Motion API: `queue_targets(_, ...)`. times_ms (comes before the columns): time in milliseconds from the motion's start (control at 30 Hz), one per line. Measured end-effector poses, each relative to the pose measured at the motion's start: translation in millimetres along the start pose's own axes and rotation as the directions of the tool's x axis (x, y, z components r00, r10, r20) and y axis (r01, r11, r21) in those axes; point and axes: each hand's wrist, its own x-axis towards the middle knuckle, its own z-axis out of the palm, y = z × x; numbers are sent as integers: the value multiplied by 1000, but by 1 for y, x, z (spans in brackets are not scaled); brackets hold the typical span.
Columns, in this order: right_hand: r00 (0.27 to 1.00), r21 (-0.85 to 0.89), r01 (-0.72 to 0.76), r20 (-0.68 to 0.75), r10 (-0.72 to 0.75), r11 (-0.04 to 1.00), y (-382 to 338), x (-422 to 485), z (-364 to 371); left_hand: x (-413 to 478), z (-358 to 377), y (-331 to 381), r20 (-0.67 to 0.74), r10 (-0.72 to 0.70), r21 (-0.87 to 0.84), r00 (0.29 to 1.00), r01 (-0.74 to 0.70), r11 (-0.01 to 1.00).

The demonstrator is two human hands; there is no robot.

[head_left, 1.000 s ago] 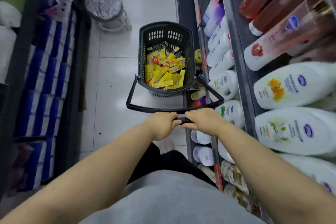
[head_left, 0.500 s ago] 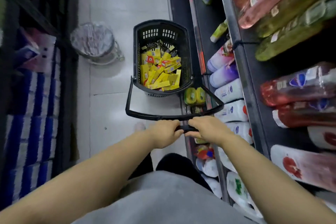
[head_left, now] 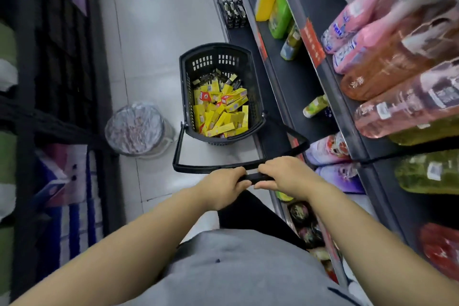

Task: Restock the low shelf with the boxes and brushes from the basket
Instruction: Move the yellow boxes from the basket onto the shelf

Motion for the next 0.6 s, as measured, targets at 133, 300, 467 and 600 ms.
queue_targets(133,999,85,-21,-30,23,996,40,56,-36,48,-69,-14,70,-29,-49,997,33,998)
queue_targets(300,996,180,-83,-22,88,980,79,123,-93,99,-148,-26,48,-38,-78,998,41,996)
queue_targets(467,984,259,-146,-66,168,955,105,175,-135,135,-215,-38,82,-41,-110,996,50,993)
queue_targets(600,926,363,-218,-215,309,906,121,207,-161,168,-272,-47,168,1,-99,986,16,995)
